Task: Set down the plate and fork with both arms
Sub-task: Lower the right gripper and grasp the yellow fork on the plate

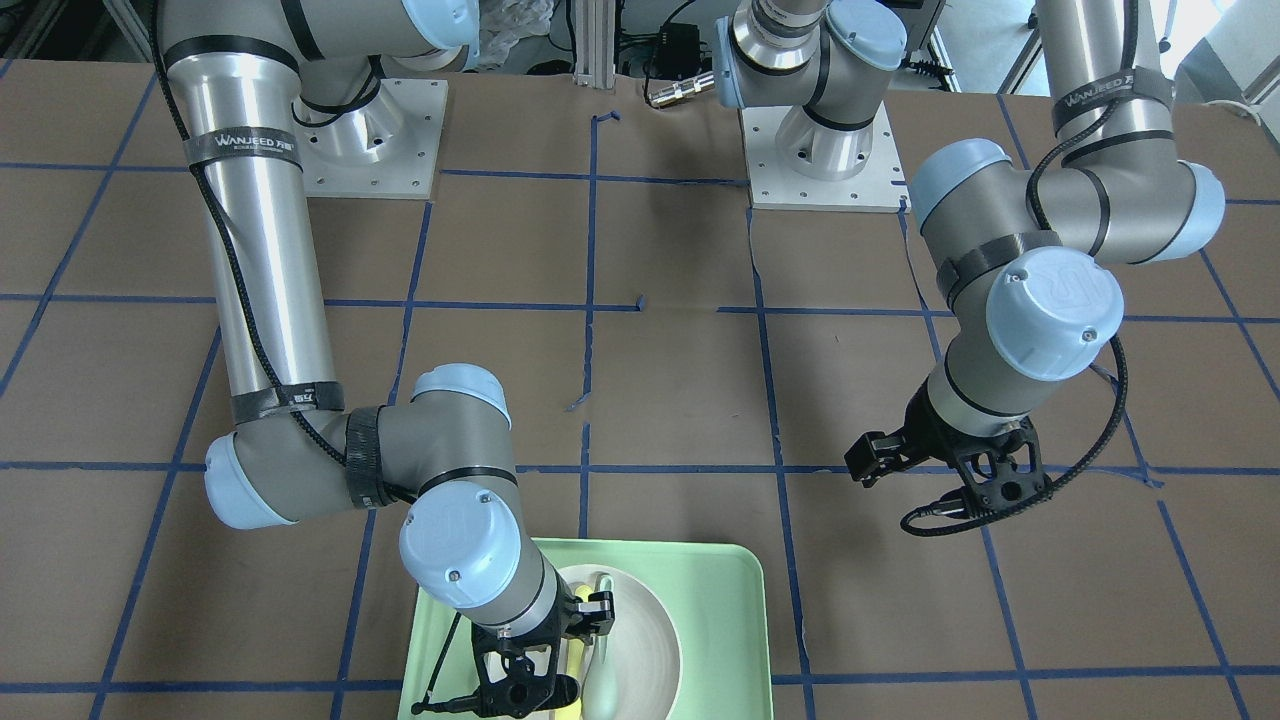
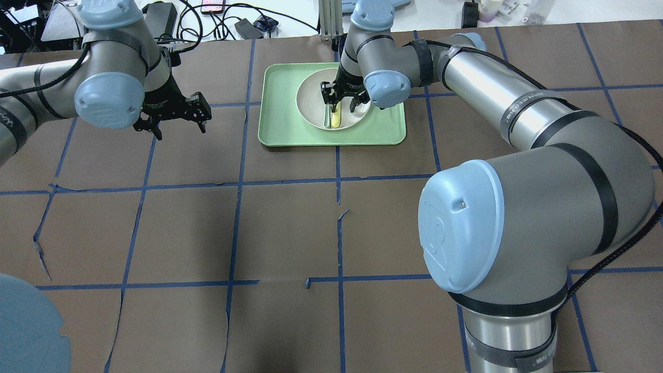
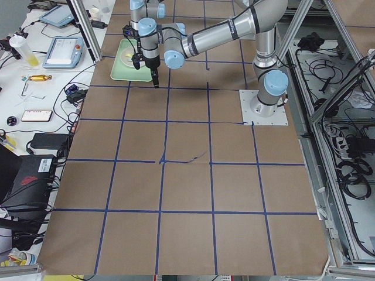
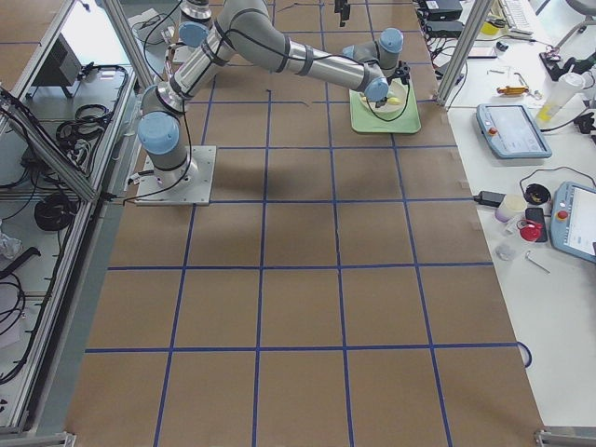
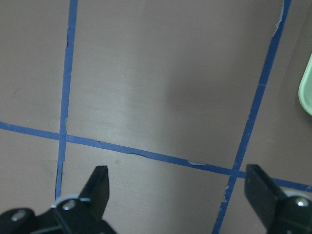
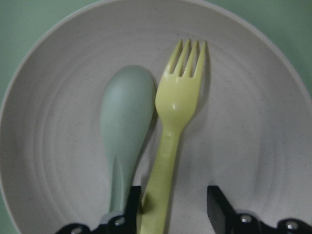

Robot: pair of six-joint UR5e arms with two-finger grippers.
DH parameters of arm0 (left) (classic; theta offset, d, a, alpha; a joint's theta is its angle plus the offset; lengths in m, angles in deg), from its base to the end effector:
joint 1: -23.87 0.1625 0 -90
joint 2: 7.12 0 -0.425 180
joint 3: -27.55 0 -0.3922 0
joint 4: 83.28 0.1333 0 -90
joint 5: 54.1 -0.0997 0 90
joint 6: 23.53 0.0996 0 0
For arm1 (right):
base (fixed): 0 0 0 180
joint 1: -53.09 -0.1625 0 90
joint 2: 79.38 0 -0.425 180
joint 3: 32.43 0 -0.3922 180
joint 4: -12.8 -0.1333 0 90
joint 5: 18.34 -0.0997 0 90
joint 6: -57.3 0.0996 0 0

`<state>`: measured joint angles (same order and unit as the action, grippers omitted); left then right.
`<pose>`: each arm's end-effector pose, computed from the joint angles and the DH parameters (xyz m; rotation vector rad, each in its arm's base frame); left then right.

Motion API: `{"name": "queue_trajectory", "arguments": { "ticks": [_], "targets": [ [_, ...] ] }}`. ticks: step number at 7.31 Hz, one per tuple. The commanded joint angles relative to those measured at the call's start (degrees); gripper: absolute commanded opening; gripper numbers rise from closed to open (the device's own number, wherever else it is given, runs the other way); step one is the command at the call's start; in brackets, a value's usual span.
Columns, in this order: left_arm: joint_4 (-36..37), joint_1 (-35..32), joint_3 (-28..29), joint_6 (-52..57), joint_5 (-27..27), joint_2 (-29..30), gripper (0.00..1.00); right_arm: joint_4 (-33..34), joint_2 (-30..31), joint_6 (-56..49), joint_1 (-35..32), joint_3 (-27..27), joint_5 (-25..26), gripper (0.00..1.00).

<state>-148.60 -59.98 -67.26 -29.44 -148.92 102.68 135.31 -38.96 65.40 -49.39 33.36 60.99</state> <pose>-0.0599 -0.6103 0.2999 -0.3213 3.0405 -0.0016 0.3187 -0.7376 0.1853 -0.1292 2.9307 -0.1311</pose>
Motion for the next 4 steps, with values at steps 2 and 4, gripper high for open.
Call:
{"name": "queue_trajectory", "arguments": {
  "ticks": [2, 4],
  "targets": [
    [4.85, 0.0, -2.05, -0.15, 0.34, 0.42, 1.0, 0.02, -0.7, 0.07, 0.0, -0.05, -0.06, 0.55],
    [4.94, 0.0, -2.22, -0.06, 0.43, 0.42, 1.0, 0.02, -0.53, 0.16, 0.0, -0.05, 0.9, 0.38]
  ]
}}
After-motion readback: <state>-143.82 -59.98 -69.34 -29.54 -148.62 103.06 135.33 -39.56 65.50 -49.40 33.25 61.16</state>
